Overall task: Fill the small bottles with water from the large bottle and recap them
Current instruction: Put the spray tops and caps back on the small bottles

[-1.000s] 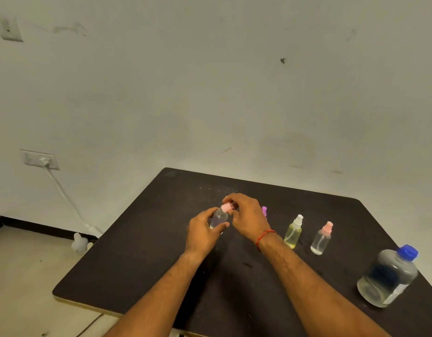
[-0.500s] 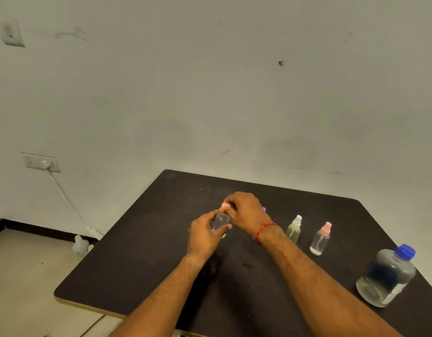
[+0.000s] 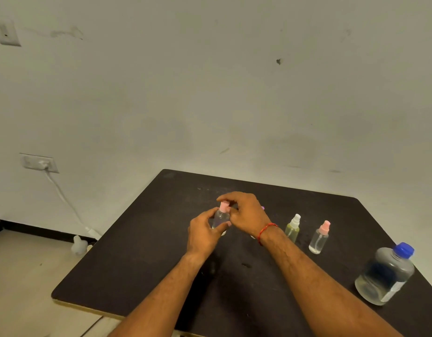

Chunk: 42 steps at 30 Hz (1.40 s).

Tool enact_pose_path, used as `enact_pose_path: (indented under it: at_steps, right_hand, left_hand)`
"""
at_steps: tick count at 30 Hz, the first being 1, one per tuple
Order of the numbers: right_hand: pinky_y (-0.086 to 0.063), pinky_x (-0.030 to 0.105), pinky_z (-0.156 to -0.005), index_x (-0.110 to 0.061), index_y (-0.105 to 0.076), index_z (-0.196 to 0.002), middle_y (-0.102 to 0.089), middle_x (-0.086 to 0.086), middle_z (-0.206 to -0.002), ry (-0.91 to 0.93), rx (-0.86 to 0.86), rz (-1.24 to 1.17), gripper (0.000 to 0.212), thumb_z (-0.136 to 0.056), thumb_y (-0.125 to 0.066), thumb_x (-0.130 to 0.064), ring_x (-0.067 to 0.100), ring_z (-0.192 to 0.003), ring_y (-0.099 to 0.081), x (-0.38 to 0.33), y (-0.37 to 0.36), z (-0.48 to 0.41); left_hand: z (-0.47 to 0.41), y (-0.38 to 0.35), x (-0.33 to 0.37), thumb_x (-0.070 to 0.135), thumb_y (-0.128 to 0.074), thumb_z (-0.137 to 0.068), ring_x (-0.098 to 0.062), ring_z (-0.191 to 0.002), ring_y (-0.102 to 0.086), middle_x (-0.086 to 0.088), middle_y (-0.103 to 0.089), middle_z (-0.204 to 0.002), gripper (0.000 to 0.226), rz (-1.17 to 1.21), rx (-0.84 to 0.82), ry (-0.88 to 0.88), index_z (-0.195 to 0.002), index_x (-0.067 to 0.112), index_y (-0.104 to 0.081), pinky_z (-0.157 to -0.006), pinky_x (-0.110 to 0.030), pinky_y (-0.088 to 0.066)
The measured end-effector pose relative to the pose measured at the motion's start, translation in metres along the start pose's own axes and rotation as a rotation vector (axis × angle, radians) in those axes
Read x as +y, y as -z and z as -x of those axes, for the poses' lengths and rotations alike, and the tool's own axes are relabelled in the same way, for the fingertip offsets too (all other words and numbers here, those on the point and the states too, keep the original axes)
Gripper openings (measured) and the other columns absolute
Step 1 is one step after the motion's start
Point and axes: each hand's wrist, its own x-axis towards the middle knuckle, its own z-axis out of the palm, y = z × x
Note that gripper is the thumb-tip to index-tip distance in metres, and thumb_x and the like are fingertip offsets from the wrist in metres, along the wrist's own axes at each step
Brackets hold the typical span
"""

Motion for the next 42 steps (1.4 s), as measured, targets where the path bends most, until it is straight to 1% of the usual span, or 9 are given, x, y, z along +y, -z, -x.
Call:
enact_pose_path:
  at_steps: [5, 9, 15, 20, 23, 29, 32, 36, 42]
  right_hand:
    - [-0.056, 0.031, -0.084, -0.020, -0.072, -0.099, -0.068, -0.004, -0.092, -0.068, 0.039, 0.138, 0.014, -0.088, -0.069, -0.028, 0.009, -0.083, -0.061, -0.004, 0.001, -0.003]
    - [-0.054, 0.027, -0.067, -0.020, -0.066, -0.083, -0.065, -0.005, -0.076, -0.166, 0.068, 0.215, 0.040, -0.078, -0.068, -0.060, 0.010, -0.071, -0.061, -0.003, 0.001, -0.004]
    - [-0.049, 0.028, -0.101, -0.024, -0.064, -0.125, -0.064, -0.004, -0.125, -0.073, 0.014, -0.121, 0.047, -0.086, -0.062, 0.001, 0.008, -0.114, -0.058, 0.005, -0.008, 0.003]
    - [-0.056, 0.025, -0.074, -0.023, -0.069, -0.089, -0.067, -0.008, -0.085, -0.135, 0.171, -0.059, 0.013, -0.081, -0.078, -0.028, 0.007, -0.078, -0.062, 0.005, -0.009, 0.002]
    - [-0.051, 0.023, -0.064, -0.021, -0.059, -0.086, -0.062, -0.006, -0.078, -0.175, 0.203, -0.065, 0.038, -0.074, -0.076, -0.053, 0.008, -0.071, -0.057, 0.003, -0.007, 0.005]
    - [-0.054, 0.027, -0.094, -0.023, -0.065, -0.119, -0.066, -0.008, -0.114, -0.084, 0.055, -0.268, 0.042, -0.087, -0.061, 0.004, 0.003, -0.108, -0.060, 0.008, -0.013, 0.006]
    - [-0.055, 0.020, -0.083, -0.024, -0.069, -0.108, -0.067, -0.009, -0.101, -0.106, 0.154, -0.212, 0.029, -0.083, -0.075, -0.013, 0.001, -0.091, -0.061, 0.008, -0.014, 0.007]
    - [-0.047, 0.015, -0.066, -0.027, -0.056, -0.115, -0.057, -0.007, -0.089, -0.141, 0.193, -0.202, 0.047, -0.076, -0.080, -0.036, 0.006, -0.080, -0.056, 0.007, -0.013, 0.010]
    - [-0.054, 0.026, -0.094, -0.034, -0.052, -0.132, -0.066, -0.011, -0.117, -0.100, 0.088, -0.332, 0.068, -0.082, -0.062, 0.010, 0.008, -0.115, -0.060, 0.013, -0.018, 0.007]
  left_hand:
    - [0.001, -0.001, 0.004, 0.034, -0.083, -0.079, -0.001, -0.104, -0.064, 0.011, -0.072, -0.115, 0.048, 0.000, 0.002, 0.005, -0.124, 0.024, -0.070, -0.083, -0.004, -0.042]
    - [0.002, -0.001, 0.006, 0.033, -0.083, -0.080, 0.000, -0.100, -0.063, 0.009, -0.072, -0.115, 0.049, -0.004, 0.011, 0.006, -0.125, 0.020, -0.069, -0.081, -0.004, -0.041]
    - [-0.004, 0.001, 0.003, 0.039, -0.082, -0.080, -0.003, -0.101, -0.067, 0.014, -0.073, -0.110, 0.046, -0.013, -0.007, -0.035, -0.122, 0.027, -0.071, -0.086, -0.016, -0.053]
    - [0.000, 0.000, 0.007, 0.034, -0.083, -0.079, 0.003, -0.096, -0.063, 0.013, -0.071, -0.112, 0.048, -0.022, 0.002, -0.028, -0.124, 0.025, -0.070, -0.078, -0.004, -0.045]
    - [0.001, 0.000, 0.004, 0.035, -0.083, -0.080, 0.007, -0.091, -0.059, 0.014, -0.069, -0.112, 0.051, -0.031, -0.003, -0.018, -0.126, 0.022, -0.068, -0.078, -0.003, -0.041]
    - [-0.002, -0.001, 0.003, 0.037, -0.081, -0.080, -0.002, -0.100, -0.067, 0.012, -0.073, -0.110, 0.045, -0.005, -0.018, -0.053, -0.123, 0.027, -0.070, -0.086, -0.016, -0.053]
    - [-0.001, -0.003, 0.002, 0.036, -0.082, -0.080, -0.004, -0.105, -0.066, 0.011, -0.073, -0.113, 0.046, -0.012, -0.019, -0.053, -0.124, 0.026, -0.070, -0.087, -0.014, -0.051]
    - [-0.001, -0.003, 0.001, 0.032, -0.082, -0.081, -0.003, -0.109, -0.063, 0.011, -0.071, -0.118, 0.043, -0.013, 0.003, -0.033, -0.122, 0.025, -0.071, -0.087, -0.010, -0.046]
    - [-0.003, -0.003, 0.002, 0.037, -0.081, -0.081, -0.003, -0.103, -0.067, 0.013, -0.073, -0.113, 0.047, 0.008, -0.019, -0.061, -0.126, 0.026, -0.070, -0.087, -0.014, -0.053]
